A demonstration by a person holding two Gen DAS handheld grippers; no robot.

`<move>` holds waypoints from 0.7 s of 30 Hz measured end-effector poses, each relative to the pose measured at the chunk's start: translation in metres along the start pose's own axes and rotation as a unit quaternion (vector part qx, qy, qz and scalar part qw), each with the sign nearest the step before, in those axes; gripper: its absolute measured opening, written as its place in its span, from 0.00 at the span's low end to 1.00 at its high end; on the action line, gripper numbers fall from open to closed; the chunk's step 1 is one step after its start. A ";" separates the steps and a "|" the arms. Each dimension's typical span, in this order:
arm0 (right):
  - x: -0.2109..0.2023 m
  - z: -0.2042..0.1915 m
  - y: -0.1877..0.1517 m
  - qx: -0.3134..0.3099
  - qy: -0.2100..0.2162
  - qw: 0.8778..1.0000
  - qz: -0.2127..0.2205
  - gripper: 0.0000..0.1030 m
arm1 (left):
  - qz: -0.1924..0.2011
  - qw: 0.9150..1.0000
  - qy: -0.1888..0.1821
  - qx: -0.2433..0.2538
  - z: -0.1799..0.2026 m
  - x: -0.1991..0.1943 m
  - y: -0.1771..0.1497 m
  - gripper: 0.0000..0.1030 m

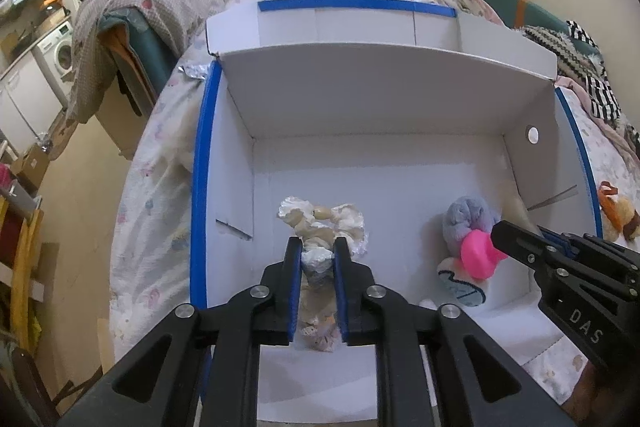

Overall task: Organize soft objects
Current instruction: 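Open both grippers to release the scrunchie and tan sock in the box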

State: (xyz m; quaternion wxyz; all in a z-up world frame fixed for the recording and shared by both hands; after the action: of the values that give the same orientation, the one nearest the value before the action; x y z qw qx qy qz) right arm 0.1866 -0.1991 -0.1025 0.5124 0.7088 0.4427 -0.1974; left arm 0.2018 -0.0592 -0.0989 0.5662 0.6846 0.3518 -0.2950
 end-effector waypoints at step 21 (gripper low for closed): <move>-0.017 -0.003 0.004 0.016 0.031 0.999 0.035 0.67 | 0.030 0.999 0.006 -0.011 -0.002 -0.015 0.005 0.65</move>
State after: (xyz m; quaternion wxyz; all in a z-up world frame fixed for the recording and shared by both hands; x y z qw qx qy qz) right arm 0.1806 -0.2037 -0.0867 0.4934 0.7379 0.4302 -0.1642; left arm 0.1972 -0.0598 -0.0836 0.5801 0.6905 0.3372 -0.2702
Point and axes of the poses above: each gripper's, at about its wrist camera, not at the fingertips, and x roughly the way its jaws point, z to its right, y to its top, the point moved 3 cm from there along x, roughly the way its jaws point, and after that the axes turned 12 degrees about y, right-handed, at the moved point
